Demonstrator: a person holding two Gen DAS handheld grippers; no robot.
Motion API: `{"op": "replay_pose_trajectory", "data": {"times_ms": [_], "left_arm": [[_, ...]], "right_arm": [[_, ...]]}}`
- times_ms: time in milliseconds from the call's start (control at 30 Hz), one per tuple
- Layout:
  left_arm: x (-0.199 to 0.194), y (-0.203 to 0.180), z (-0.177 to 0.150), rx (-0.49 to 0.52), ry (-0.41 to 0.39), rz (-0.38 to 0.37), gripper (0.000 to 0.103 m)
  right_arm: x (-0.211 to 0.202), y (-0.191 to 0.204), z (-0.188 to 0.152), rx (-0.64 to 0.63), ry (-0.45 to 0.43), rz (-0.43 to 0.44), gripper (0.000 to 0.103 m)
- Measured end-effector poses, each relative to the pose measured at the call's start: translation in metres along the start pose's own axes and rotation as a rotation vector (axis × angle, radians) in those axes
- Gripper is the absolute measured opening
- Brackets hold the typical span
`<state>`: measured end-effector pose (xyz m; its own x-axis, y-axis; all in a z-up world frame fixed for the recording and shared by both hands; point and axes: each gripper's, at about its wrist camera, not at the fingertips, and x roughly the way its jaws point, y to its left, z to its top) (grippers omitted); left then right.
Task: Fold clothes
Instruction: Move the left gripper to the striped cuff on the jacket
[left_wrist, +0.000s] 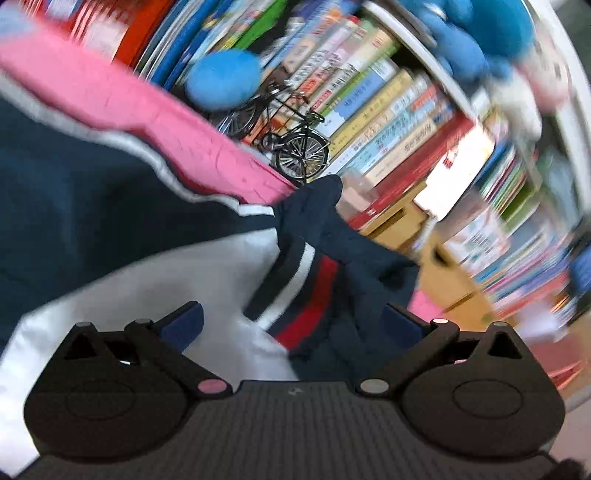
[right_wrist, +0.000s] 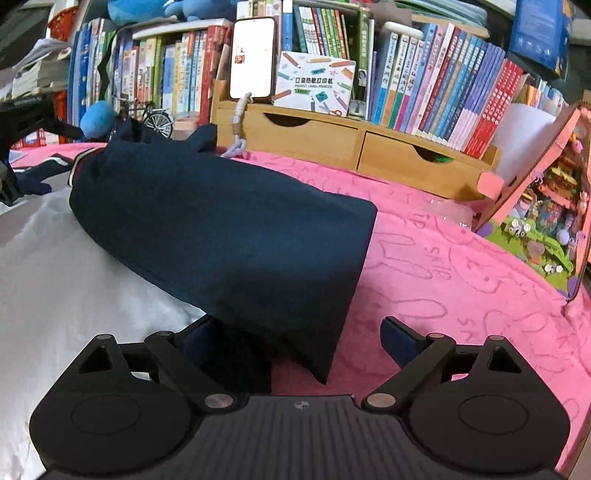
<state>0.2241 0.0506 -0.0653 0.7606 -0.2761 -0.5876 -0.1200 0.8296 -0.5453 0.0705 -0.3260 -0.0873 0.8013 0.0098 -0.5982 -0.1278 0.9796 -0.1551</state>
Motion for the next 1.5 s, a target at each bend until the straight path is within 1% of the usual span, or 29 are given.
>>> {"op": "replay_pose_trajectory", "data": {"times_ms": [33, 67, 100, 133, 200, 267, 433, 533, 633, 667, 700, 767, 833, 900, 967, 1033, 1067, 1100, 1133, 1167, 1200, 1233, 1267, 1300, 1333, 1367, 1433, 1467, 1500], "left_arm": [[0.003, -0.01, -0.003, 0.058, -0.009, 0.052, 0.096], [0.005, -0.02, -0.006, 0.115, -0.017, 0.103, 0.077], [0.008, -0.028, -0.01, 0.162, -0.015, 0.132, 0.052], [0.01, -0.036, -0.015, 0.208, -0.013, 0.159, 0.051], [0.005, -0.042, -0.02, 0.24, -0.037, 0.174, 0.04], [-0.004, -0.043, -0.02, 0.265, -0.072, 0.196, 0.036], [-0.04, -0.031, -0.013, 0.359, -0.186, 0.303, 0.036], [-0.052, -0.015, -0.007, 0.395, -0.186, 0.375, 0.036], [-0.054, 0.007, -0.008, 0.415, -0.151, 0.432, 0.038], [-0.054, 0.012, -0.008, 0.415, -0.139, 0.437, 0.043], [-0.053, 0.015, -0.009, 0.41, -0.132, 0.426, 0.047], [-0.051, 0.018, -0.012, 0.407, -0.116, 0.404, 0.049], [-0.047, 0.015, -0.016, 0.423, -0.099, 0.397, 0.057], [-0.043, 0.01, -0.023, 0.457, -0.094, 0.414, 0.062], [-0.041, 0.007, -0.029, 0.489, -0.108, 0.428, 0.064], [-0.042, 0.008, -0.03, 0.497, -0.114, 0.428, 0.068], [-0.043, 0.011, -0.029, 0.484, -0.109, 0.418, 0.073], [-0.044, 0.015, -0.028, 0.47, -0.104, 0.407, 0.084], [-0.044, 0.019, -0.026, 0.451, -0.09, 0.377, 0.087], [-0.044, 0.022, -0.025, 0.437, -0.077, 0.346, 0.092], [-0.045, 0.021, -0.025, 0.441, -0.074, 0.336, 0.093], [-0.044, 0.02, -0.026, 0.454, -0.069, 0.336, 0.093], [-0.044, 0.017, -0.027, 0.471, -0.063, 0.336, 0.093], [-0.044, 0.015, -0.028, 0.485, -0.058, 0.325, 0.093], [-0.044, 0.015, -0.028, 0.491, -0.054, 0.316, 0.094], [-0.043, 0.014, -0.028, 0.491, -0.05, 0.309, 0.096], [-0.042, 0.014, -0.027, 0.487, -0.046, 0.304, 0.097], [-0.042, 0.014, -0.027, 0.488, -0.047, 0.305, 0.097], [-0.042, 0.014, -0.027, 0.488, -0.047, 0.305, 0.098]], "right_arm": [[0.0, 0.0, 0.0, 0.0, 0.0, -0.002, 0.094], [0.0, 0.001, 0.0, -0.004, 0.0, -0.006, 0.094], [0.0, 0.002, 0.0, -0.009, -0.002, -0.011, 0.094], [-0.001, 0.004, 0.0, -0.014, -0.004, -0.016, 0.095], [-0.001, 0.005, 0.0, -0.018, -0.005, -0.021, 0.095], [-0.001, 0.005, 0.0, -0.017, -0.004, -0.022, 0.096], [0.0, 0.003, 0.0, -0.012, -0.001, -0.023, 0.097], [0.001, 0.004, 0.001, -0.016, -0.002, -0.033, 0.098], [0.004, 0.001, 0.004, -0.017, -0.007, -0.068, 0.098], [0.005, -0.001, 0.005, -0.01, -0.007, -0.075, 0.098], [0.006, -0.005, 0.006, 0.012, -0.003, -0.069, 0.098], [0.006, -0.007, 0.008, 0.045, 0.008, -0.049, 0.097], [0.004, 0.004, 0.011, 0.005, -0.002, -0.02, 0.097], [0.004, 0.026, 0.014, -0.1, -0.016, -0.004, 0.097], [0.008, 0.043, 0.018, -0.193, -0.036, -0.046, 0.097], [0.014, 0.043, 0.023, -0.221, -0.045, -0.128, 0.096], [0.017, 0.031, 0.027, -0.177, -0.042, -0.153, 0.095], [0.018, 0.01, 0.028, -0.089, -0.03, -0.134, 0.099], [0.02, -0.011, 0.03, 0.0, -0.019, -0.115, 0.102], [0.023, -0.031, 0.03, 0.097, 0.0, -0.087, 0.102], [0.026, -0.046, 0.027, 0.196, 0.032, -0.046, 0.102], [0.029, -0.055, 0.023, 0.266, 0.057, -0.018, 0.101], [0.031, -0.06, 0.02, 0.309, 0.069, -0.002, 0.1], [0.027, -0.054, 0.02, 0.284, 0.054, -0.01, 0.099], [0.021, -0.043, 0.021, 0.231, 0.035, -0.008, 0.096], [0.016, -0.032, 0.023, 0.177, 0.017, -0.006, 0.096], [0.003, -0.003, 0.026, 0.035, -0.042, -0.013, 0.095], [-0.003, 0.011, 0.027, -0.042, -0.073, -0.028, 0.095], [-0.007, 0.025, 0.027, -0.111, -0.096, -0.063, 0.095]]}}
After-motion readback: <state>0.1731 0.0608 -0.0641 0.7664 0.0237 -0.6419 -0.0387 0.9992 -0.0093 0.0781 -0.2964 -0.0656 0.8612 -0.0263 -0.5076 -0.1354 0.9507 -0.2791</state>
